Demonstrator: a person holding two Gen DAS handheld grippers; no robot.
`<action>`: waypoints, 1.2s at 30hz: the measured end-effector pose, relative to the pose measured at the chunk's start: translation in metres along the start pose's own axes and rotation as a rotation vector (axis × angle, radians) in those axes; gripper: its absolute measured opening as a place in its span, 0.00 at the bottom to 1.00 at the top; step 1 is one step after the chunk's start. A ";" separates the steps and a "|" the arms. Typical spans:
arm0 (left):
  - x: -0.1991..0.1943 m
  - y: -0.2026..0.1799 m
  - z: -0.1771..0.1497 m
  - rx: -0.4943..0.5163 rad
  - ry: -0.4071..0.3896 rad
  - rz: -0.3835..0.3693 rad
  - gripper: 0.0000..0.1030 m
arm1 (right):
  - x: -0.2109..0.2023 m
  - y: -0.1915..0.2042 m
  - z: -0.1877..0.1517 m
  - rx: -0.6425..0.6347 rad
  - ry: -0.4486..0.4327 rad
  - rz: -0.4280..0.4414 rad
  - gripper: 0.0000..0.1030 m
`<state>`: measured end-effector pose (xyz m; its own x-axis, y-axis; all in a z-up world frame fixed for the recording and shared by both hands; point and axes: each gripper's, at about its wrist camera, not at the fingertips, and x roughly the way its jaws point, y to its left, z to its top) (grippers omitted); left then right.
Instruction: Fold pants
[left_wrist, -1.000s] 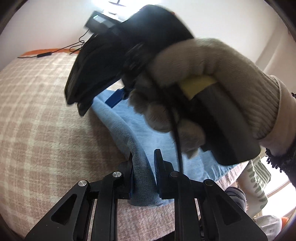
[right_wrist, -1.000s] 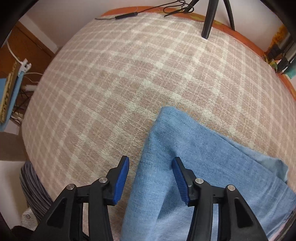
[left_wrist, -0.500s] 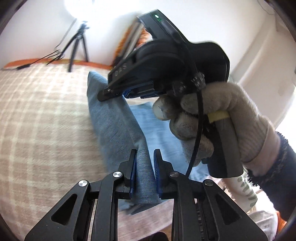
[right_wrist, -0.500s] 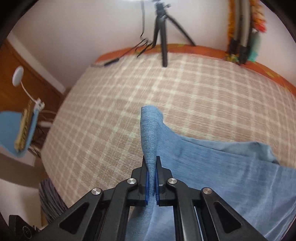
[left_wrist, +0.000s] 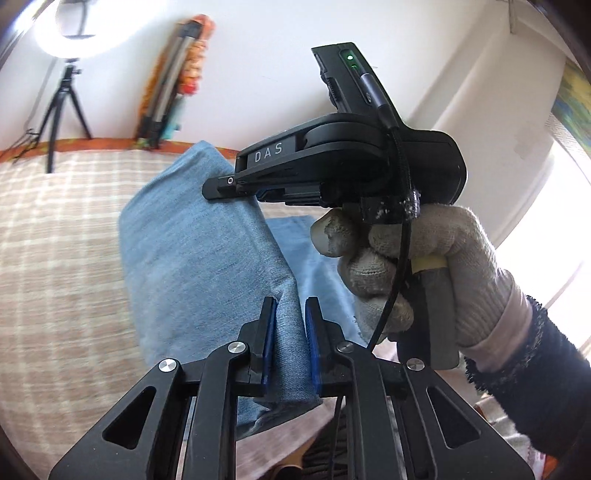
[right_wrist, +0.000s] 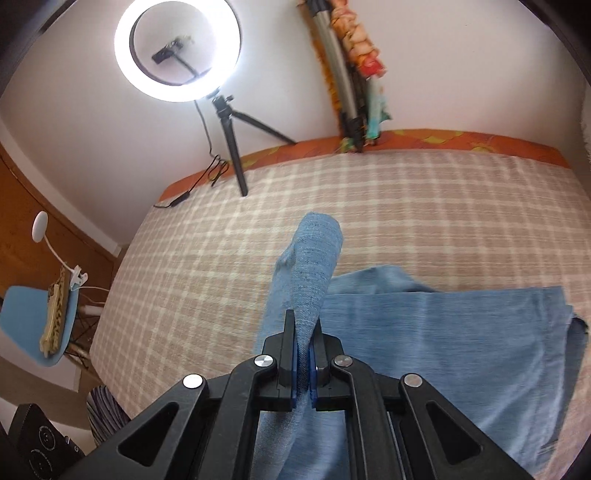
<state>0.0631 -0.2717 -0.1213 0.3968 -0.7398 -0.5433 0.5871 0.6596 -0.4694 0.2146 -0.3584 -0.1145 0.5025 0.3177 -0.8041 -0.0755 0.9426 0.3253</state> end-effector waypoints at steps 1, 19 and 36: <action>0.004 -0.005 0.002 0.006 0.002 -0.010 0.13 | -0.006 -0.006 0.000 0.007 -0.009 -0.006 0.01; 0.092 -0.095 0.037 0.146 0.099 -0.156 0.13 | -0.084 -0.114 -0.009 0.110 -0.112 -0.140 0.01; 0.056 0.018 0.042 0.191 0.147 0.165 0.15 | -0.073 -0.198 -0.038 0.184 -0.079 -0.224 0.01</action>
<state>0.1257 -0.3064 -0.1309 0.3998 -0.5881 -0.7031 0.6510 0.7222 -0.2338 0.1597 -0.5641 -0.1388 0.5552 0.0880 -0.8271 0.1990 0.9514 0.2348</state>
